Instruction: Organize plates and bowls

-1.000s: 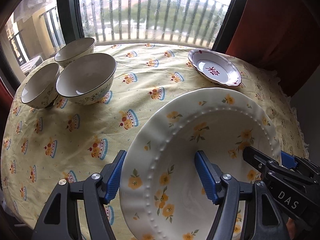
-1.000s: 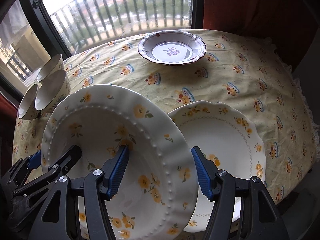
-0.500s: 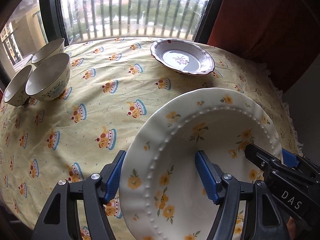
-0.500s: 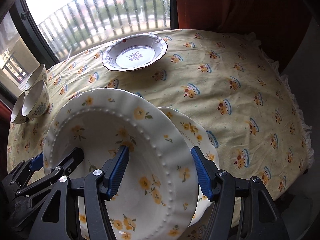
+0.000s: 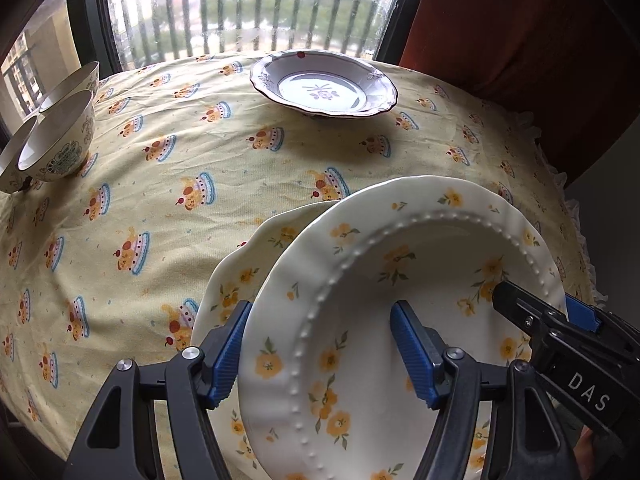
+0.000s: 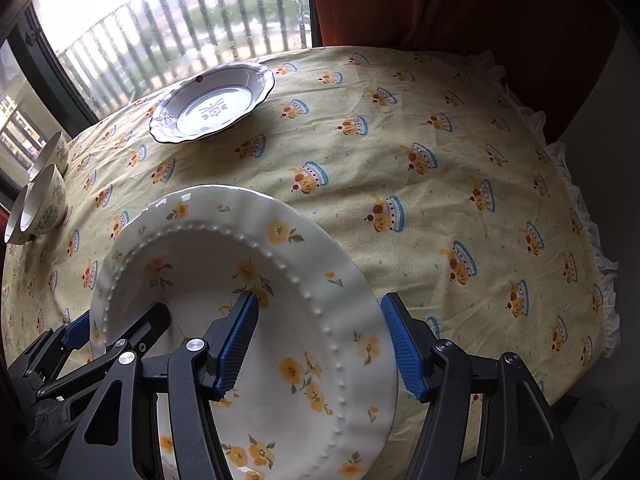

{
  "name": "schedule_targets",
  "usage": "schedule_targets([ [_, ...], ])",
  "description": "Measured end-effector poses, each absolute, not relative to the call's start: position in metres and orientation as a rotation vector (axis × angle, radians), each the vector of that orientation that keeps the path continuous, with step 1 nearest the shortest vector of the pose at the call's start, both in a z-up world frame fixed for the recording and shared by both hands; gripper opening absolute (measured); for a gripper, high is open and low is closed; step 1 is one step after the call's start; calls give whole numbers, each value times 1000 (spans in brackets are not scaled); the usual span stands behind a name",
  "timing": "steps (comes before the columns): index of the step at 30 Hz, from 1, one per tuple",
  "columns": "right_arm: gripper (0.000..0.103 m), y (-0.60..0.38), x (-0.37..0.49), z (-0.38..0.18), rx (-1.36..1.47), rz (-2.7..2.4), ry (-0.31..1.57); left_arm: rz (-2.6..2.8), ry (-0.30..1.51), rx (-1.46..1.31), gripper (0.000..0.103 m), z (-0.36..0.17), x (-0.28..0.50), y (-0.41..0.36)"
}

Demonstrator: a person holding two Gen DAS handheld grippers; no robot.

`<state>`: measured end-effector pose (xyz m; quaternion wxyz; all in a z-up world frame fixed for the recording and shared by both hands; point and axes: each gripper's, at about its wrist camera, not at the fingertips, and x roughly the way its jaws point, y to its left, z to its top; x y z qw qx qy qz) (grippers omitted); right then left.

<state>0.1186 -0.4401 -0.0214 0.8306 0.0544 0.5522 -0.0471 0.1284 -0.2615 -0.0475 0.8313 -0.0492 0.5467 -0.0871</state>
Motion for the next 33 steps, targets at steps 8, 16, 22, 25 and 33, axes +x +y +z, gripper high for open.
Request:
schedule_targets([
  [8,68,-454,128,-32,97,-81,1183,-149,1171,-106,74,-60,129,-275],
  [16,68,-454,132,-35,70,-71,1175,-125,1191,-132,75,-71,130,-278],
  [22,68,-446,135,-40,60,-34,1184,-62,1195,-95,77,-76,129,-276],
  [25,68,-441,135,-44,42,-51,1195,-37,1181,-80,78,-76,128,-278],
  [33,68,-437,133,-48,21,-53,1206,9,1162,-48,78,-76,128,-280],
])
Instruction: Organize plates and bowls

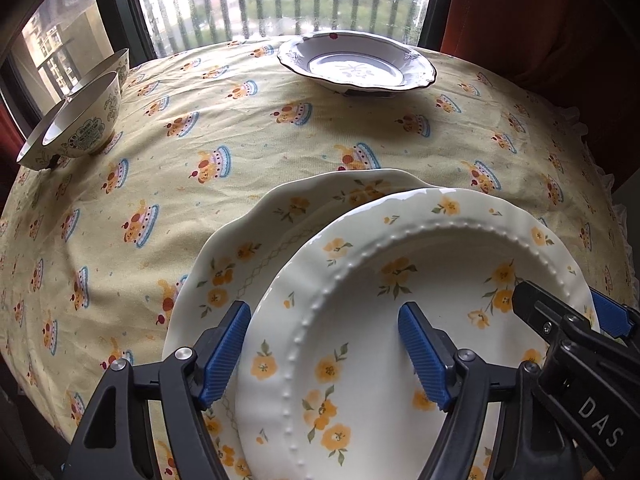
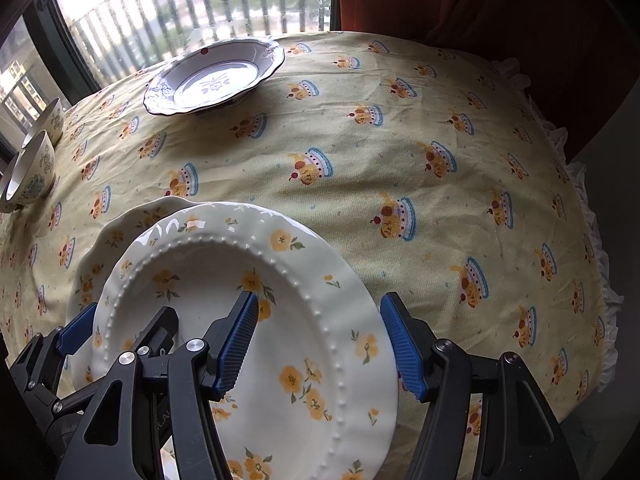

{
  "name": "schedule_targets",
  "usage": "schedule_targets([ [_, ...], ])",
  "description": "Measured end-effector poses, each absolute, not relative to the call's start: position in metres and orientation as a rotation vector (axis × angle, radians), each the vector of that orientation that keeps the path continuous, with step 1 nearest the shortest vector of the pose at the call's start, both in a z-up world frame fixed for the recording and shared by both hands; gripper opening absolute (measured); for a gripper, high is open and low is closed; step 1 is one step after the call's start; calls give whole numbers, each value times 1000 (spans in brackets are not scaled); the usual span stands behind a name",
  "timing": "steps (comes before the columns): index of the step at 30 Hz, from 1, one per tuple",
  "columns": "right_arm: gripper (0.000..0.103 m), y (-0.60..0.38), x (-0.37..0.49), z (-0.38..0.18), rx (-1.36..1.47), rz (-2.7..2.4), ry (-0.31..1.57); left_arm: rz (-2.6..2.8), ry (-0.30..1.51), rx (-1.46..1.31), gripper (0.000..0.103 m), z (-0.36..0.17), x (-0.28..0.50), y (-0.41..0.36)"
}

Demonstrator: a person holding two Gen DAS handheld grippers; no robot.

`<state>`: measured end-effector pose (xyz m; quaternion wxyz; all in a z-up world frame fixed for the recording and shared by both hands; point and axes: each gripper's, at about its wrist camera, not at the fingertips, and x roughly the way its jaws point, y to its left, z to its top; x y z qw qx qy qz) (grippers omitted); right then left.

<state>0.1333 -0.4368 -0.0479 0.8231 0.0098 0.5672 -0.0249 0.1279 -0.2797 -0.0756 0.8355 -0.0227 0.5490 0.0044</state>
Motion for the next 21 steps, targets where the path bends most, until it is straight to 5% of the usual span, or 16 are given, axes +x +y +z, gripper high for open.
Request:
schedule_targets([
  [9,69,-449,115,-40,63,-97,1210,45,1103,121,78,-72,127,-298],
  [14,35,-453,111,-36,70,-84,1205,43,1108,57,75,-67,132,-284],
  [21,34,-447,117,-42,74,-70,1231,-30,1144,-34,75,-55,122,-263],
])
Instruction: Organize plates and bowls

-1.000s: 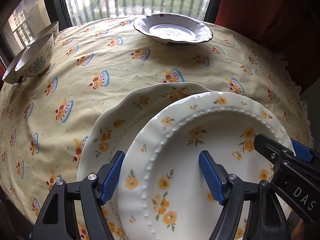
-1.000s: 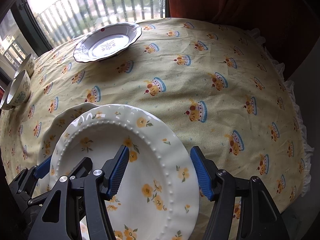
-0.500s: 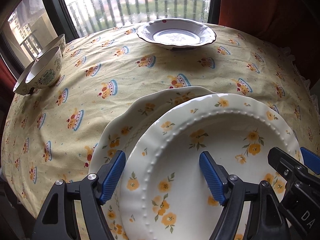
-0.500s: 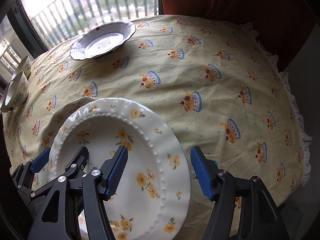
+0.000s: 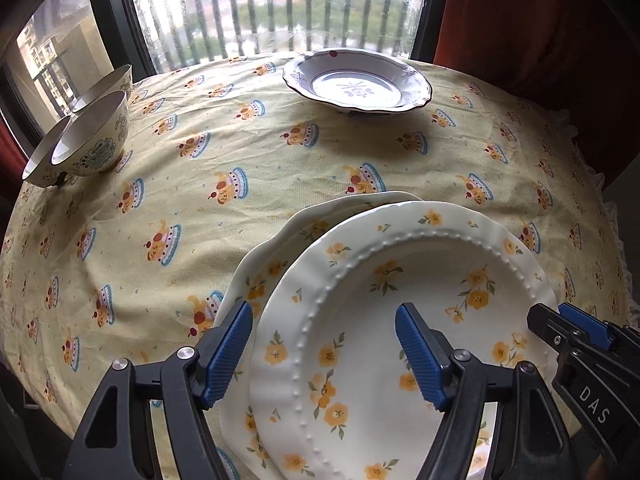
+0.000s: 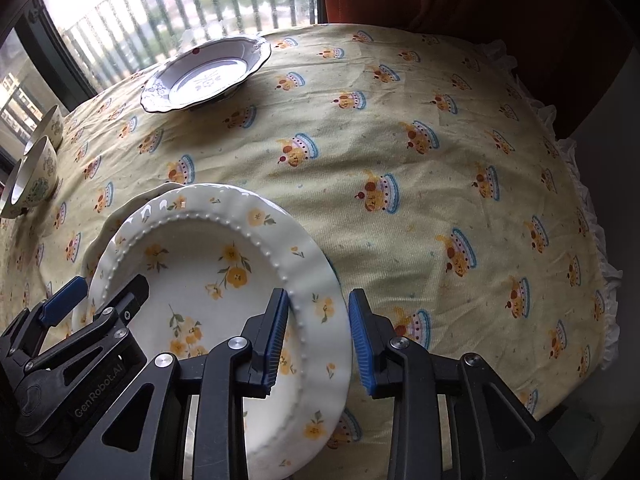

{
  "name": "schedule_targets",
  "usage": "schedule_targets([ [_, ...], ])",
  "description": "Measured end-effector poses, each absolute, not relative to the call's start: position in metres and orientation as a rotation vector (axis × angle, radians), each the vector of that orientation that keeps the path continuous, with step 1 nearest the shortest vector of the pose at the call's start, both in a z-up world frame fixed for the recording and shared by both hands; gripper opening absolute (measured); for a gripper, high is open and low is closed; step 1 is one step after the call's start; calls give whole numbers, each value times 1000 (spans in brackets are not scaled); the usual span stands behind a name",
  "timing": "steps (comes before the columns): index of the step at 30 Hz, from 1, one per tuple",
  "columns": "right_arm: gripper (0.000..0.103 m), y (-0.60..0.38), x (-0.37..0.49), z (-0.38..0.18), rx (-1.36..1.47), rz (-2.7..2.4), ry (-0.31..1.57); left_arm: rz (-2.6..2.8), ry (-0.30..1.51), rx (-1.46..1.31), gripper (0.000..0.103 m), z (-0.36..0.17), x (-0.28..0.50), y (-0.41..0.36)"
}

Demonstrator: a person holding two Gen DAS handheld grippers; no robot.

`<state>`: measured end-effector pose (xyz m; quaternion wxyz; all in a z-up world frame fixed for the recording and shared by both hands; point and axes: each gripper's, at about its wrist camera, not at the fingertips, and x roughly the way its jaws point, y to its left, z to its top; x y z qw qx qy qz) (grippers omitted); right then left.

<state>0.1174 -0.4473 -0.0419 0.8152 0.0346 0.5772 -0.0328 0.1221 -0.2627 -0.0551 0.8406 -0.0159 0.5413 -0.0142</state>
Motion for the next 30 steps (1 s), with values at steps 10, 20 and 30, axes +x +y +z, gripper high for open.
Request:
schedule_targets([
  [10,36,-431,126,-50,20,-31,1221,-37,1167,-22,75,-52,109,-254],
  [20,37,-428,132,-50,32,-38,1238,-60,1164,40,76,-46,114,-245],
  [30,72,-406,120,-15,142,-104,1172,-147,1140,10,92,-20,132,-216],
])
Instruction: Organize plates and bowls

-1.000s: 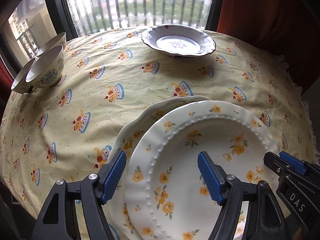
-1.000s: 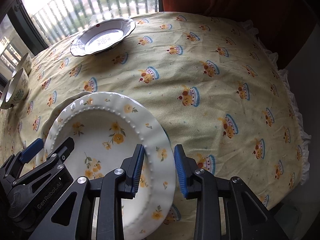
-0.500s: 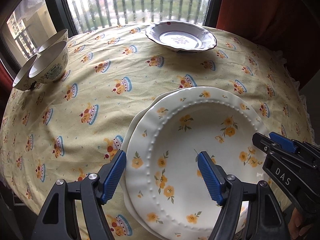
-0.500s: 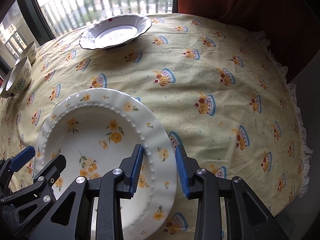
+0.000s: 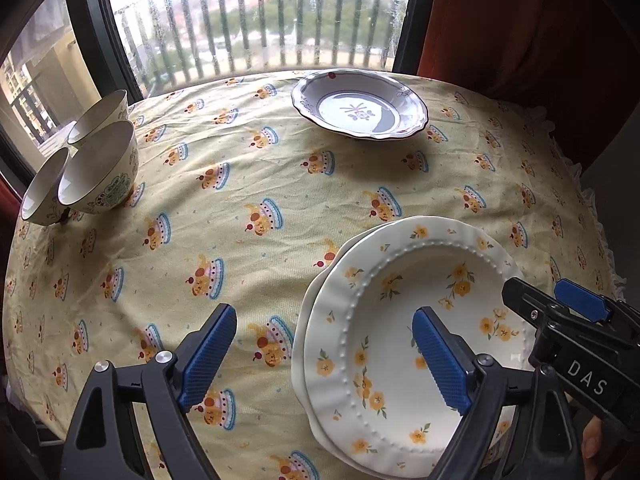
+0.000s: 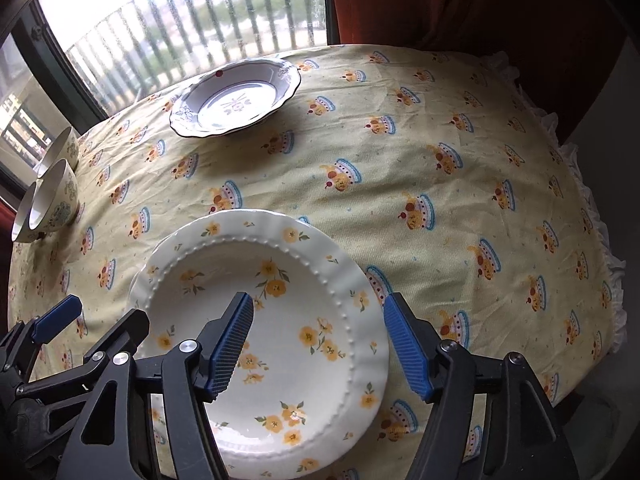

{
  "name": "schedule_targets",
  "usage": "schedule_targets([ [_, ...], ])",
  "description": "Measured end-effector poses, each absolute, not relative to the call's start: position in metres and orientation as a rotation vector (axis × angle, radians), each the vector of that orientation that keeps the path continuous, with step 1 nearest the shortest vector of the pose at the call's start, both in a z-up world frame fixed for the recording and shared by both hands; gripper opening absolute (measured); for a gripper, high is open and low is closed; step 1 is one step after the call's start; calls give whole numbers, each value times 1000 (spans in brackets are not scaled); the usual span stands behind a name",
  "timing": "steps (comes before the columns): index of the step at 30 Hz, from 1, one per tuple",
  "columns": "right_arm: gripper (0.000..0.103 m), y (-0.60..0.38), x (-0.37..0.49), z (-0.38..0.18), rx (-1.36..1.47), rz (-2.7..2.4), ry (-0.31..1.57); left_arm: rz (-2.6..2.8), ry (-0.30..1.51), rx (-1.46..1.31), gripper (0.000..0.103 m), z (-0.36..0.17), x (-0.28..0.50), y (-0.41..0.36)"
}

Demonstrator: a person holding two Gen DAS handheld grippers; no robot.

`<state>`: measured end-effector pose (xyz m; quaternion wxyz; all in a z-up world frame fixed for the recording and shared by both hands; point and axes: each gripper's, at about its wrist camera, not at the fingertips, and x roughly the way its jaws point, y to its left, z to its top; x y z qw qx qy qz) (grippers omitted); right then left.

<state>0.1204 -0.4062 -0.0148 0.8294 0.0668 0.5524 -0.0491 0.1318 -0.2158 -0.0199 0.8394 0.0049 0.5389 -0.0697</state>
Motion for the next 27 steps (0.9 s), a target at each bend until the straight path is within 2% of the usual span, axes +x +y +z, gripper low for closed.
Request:
schedule_targets([
  [14,76,-375,154,37,156,-159,1076,-194,1024,-10,95,25,187,-180],
  [27,76,-385,259,48,159,-44,1009,-77,976,-53,96,33,276,-186],
])
